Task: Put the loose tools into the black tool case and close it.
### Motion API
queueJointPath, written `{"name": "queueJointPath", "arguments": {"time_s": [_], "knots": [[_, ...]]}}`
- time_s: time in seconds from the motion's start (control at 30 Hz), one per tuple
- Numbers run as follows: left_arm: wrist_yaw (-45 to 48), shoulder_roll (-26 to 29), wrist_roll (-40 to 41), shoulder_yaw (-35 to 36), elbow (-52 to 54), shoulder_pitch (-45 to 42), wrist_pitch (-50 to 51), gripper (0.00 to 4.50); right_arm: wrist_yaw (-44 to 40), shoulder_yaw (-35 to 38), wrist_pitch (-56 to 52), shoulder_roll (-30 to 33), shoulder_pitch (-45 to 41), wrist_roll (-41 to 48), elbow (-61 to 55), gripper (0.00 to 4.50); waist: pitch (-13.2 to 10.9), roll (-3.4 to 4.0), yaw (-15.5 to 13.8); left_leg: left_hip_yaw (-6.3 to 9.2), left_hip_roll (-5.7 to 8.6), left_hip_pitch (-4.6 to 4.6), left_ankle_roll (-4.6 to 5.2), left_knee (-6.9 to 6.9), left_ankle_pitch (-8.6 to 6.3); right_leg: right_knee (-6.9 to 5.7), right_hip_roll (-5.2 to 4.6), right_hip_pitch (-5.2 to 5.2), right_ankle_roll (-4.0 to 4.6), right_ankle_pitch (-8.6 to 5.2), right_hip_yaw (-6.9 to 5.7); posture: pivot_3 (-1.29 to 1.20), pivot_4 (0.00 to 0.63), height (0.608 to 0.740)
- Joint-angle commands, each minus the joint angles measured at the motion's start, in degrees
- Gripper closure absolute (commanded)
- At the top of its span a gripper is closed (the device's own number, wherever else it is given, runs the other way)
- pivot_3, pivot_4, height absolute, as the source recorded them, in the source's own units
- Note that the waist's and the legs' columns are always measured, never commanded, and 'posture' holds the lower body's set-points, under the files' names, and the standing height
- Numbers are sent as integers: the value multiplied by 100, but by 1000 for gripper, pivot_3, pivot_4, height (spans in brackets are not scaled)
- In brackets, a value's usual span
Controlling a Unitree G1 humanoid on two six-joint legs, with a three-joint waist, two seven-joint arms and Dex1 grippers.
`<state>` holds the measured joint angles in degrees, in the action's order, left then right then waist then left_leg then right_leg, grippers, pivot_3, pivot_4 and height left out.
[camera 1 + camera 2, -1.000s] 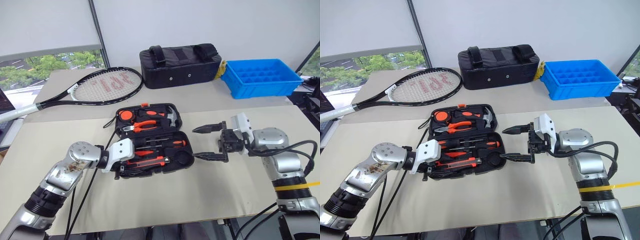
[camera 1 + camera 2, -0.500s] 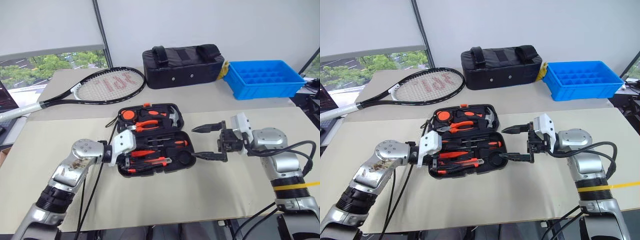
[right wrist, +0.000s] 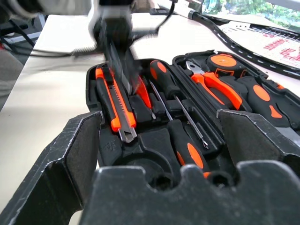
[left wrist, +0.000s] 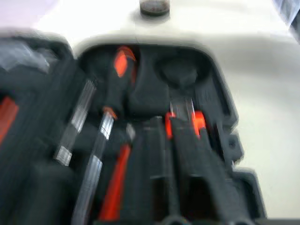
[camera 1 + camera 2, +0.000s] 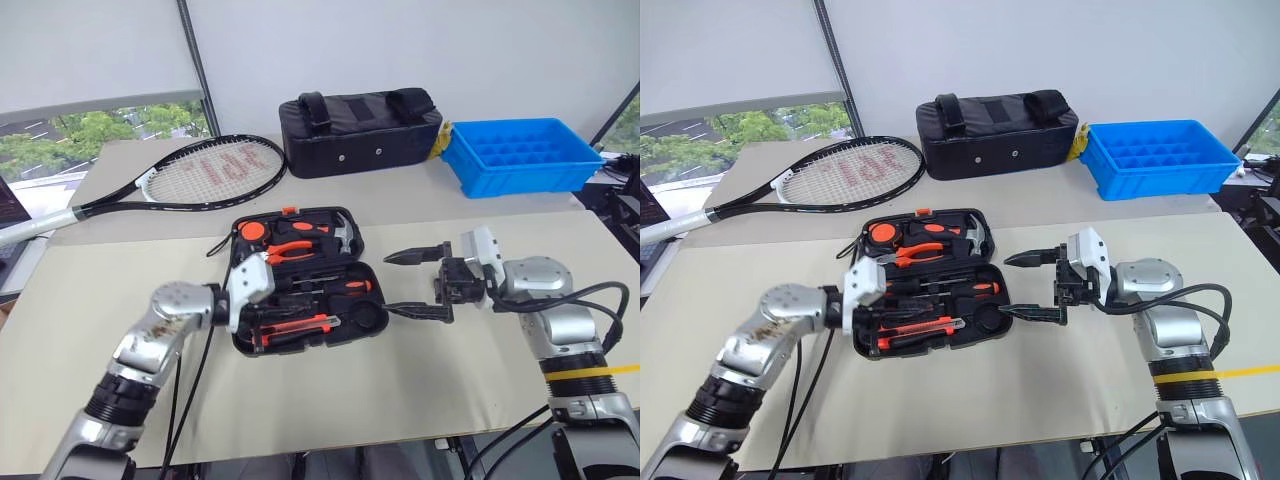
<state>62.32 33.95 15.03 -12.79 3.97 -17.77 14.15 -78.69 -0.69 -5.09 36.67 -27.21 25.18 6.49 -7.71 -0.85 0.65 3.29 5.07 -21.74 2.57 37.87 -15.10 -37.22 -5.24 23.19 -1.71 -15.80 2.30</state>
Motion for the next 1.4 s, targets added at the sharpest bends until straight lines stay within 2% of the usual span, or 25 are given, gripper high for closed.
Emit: {"name": "queueJointPath", "arguments": {"time_s": [0.03, 0.13, 0.27, 0.47, 0.6, 0.67, 0.77, 0.97, 1.0, 1.1, 1.27, 1.4], "knots": [[29, 3, -292, -199, -236, 186, -299, 4449, 12, 120, 145, 23, -78, 31, -83, 0, 1, 2, 0, 0, 0, 4, 3, -1, -2, 2, -1, -5, 0, 0, 2, 0, 150, 740], [-10, 21, -465, -212, -377, 208, -592, 4449, -5, 123, 144, 35, -90, 25, -60, 0, 1, 2, 4, -1, 0, 10, 35, -1, -21, 0, 0, -7, 0, 0, 3, 0, 150, 740], [-38, -71, -203, -36, -363, 183, -458, 4449, -18, 108, 163, 33, -118, 3, -24, 0, 1, 2, 3, -1, 0, 17, 34, -1, -20, -1, 0, -12, 0, 0, 2, 0, 150, 740], [-11, 19, -430, -132, -519, 165, -580, 4449, 146, 59, 188, 54, -171, -196, 63, 0, 1, 2, 8, -2, 0, 24, 33, 0, -20, -12, 0, -12, 0, 0, 1, 0, 150, 740], [69, -83, 354, 310, -140, 83, -33, 4449, 489, 4, -186, 306, -303, -581, 221, 0, 1, 1, 3, -12, 1, 33, 32, 0, -19, -35, -1, -10, 0, 0, 1, 0, 150, 740], [-55, -237, 1035, 742, 196, -71, 375, 4449, 1043, 146, -160, 292, -453, -814, 534, 0, 0, 1, 5, -12, 1, 32, 31, 0, -18, -38, 0, -6, 0, 0, 0, 0, 150, 740], [-5, -166, 1578, 1118, 614, -315, 736, 3760, 1504, 352, -408, 287, -541, -799, 794, 0, -3, -4, 6, -12, 1, 27, 28, 2, -16, -42, 0, 0, 0, 0, -1, 0, 150, 740], [194, 261, 2047, 1344, 1172, -555, 1262, 1648, 1620, 180, -464, 743, -274, -1322, 1121, 0, -2, -4, 6, -13, 2, 23, 0, 2, 0, -37, -1, -2, 0, 0, 3, 0, 150, 740], [210, 323, 2107, 1368, 1244, -592, 1340, 1166, 1615, 162, -476, 806, -243, -1380, 1154, 0, -3, -4, 6, -14, 3, 21, 1, 2, -1, -34, -1, -2, 0, 0, 3, 0, 150, 740], [311, 601, 2386, 1448, 1543, -669, 1686, 90, 1304, 176, -633, 1046, -51, -1288, 881, 0, -3, -4, 6, -14, 3, 13, 2, 2, -1, -31, 0, 3, 0, 0, 3, 0, 150, 740], [515, 1042, 2428, 1366, 1789, -551, 1899, 27, 991, -20, -1046, 1343, 133, -1359, 508, 0, -3, -3, 40, -15, 1, 16, 34, 1, -20, -32, 4, 2, 0, 0, 6, 0, 150, 740], [636, 1137, 2434, 1318, 1831, -479, 1857, 27, 1067, -212, -1089, 1377, 111, -1588, 670, 0, -3, -4, 20, -15, 1, 30, 31, 1, -18, -33, 6, -8, 0, 0, 5, 0, 150, 740]]}}
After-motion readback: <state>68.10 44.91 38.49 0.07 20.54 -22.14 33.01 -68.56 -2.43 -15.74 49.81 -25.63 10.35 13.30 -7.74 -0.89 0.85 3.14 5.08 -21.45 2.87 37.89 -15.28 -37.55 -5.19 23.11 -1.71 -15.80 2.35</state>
